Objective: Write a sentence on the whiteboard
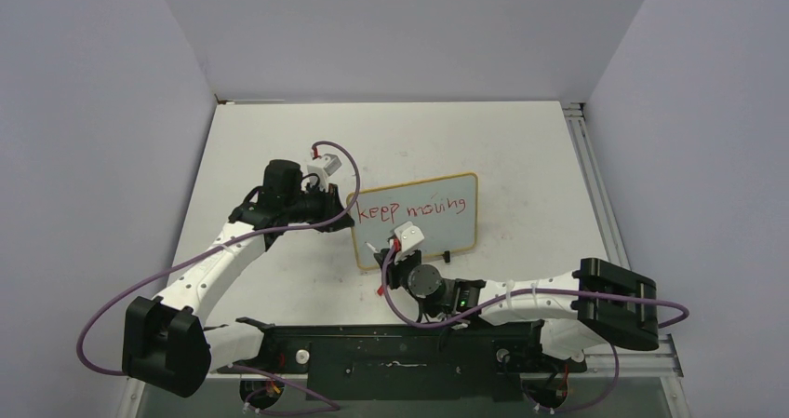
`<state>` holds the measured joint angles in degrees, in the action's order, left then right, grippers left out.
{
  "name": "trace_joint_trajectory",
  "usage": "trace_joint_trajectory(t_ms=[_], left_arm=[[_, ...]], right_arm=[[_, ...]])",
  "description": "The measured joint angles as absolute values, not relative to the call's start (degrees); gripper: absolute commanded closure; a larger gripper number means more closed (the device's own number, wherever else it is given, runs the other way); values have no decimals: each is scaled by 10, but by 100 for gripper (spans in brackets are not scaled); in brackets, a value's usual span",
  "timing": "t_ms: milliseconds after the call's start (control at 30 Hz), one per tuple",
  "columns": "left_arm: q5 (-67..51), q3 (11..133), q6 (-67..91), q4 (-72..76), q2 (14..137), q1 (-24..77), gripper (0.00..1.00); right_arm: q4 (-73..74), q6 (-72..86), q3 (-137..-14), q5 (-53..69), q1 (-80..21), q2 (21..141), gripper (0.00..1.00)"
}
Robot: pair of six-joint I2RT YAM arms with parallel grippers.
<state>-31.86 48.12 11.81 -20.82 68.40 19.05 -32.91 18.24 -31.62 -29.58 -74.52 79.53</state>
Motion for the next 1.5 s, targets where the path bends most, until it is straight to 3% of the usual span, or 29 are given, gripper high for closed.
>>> trace_joint_trajectory(t_ms=[1500], left_arm=[[-311, 478, 118, -208, 676, 192, 100]], right_arm=[[-320, 202, -316, -296, -739, 808, 95]])
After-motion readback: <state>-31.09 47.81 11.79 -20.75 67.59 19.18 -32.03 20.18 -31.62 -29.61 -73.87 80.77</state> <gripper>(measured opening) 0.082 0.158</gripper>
